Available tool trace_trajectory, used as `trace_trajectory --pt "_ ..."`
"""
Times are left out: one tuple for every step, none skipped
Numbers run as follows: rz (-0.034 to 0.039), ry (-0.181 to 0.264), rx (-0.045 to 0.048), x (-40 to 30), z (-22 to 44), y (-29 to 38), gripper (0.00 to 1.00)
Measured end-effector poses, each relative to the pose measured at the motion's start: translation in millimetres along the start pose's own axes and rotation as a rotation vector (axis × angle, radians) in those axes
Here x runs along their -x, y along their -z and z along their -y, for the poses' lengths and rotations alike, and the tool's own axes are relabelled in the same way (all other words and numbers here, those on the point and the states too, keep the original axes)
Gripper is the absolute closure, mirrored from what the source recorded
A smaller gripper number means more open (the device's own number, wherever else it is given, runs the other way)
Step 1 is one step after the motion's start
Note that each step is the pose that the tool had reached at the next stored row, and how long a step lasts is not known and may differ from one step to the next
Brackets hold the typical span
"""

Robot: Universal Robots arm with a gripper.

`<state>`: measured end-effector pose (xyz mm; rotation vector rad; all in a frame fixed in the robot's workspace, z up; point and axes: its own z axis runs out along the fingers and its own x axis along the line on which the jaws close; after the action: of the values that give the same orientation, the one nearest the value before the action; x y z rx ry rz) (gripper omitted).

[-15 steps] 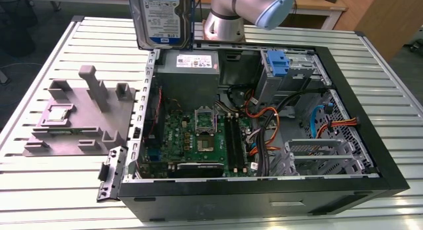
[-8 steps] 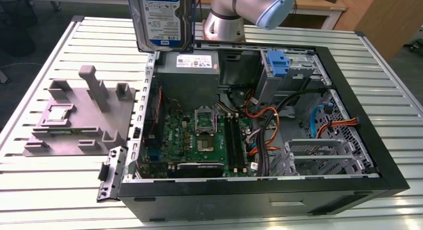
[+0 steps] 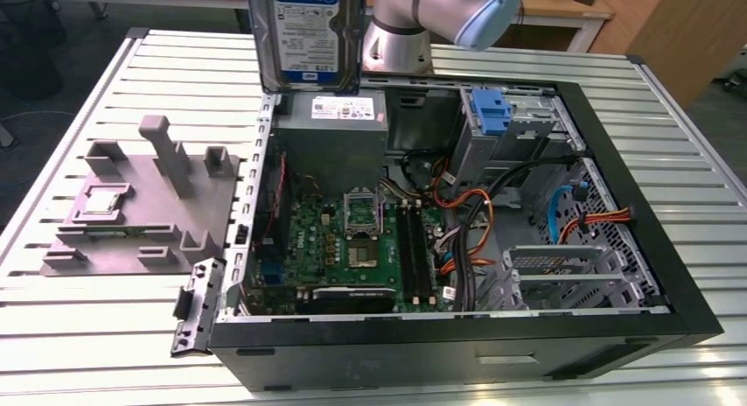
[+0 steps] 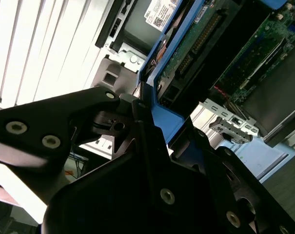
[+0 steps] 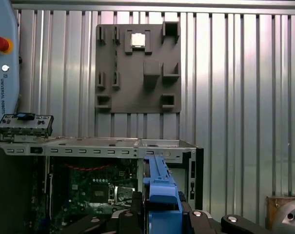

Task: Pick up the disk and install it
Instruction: 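Pick up the disk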

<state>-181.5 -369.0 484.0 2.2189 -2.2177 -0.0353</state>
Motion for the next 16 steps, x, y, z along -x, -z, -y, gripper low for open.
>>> trace_trajectory --pt "0.0000 0.000 0.0000 0.0 4.0 0.1 0.64" --pt "0.0001 0.000 0.0001 0.0 7.5 0.1 0.64" --pt "0.0000 0.000 0.0001 0.0 10.1 0.2 0.64" --pt "0.0001 0.000 0.0001 0.0 11.9 0.2 0.64" --pt "0.0000 0.000 0.0001 0.0 13.2 0.2 0.64" --pt "0.0000 0.000 0.0002 -0.2 14.0 0.3 0.64" --pt "0.0001 0.000 0.0000 -0.6 14.4 0.2 0.64" --pt "0.0002 0.000 0.0000 -1.0 14.7 0.2 0.64" --pt "0.0000 0.000 0.0001 -1.5 15.1 0.3 0.64" --pt "0.0001 0.000 0.0001 -2.1 15.2 0.3 0.64" --pt "0.0000 0.000 0.0001 -3.1 15.3 0.3 0.64" --pt "0.0001 -0.001 0.0000 -4.1 15.4 0.3 0.64" --pt "0.0000 -0.001 0.0001 -5.2 15.4 0.3 0.64" --pt "-0.0001 -0.001 0.0001 -6.2 15.4 0.3 0.64" --pt "-0.0001 -0.001 0.0000 -7.3 15.5 0.3 0.64" --pt "-0.0001 -0.001 0.0001 -8.4 15.5 0.4 0.64"
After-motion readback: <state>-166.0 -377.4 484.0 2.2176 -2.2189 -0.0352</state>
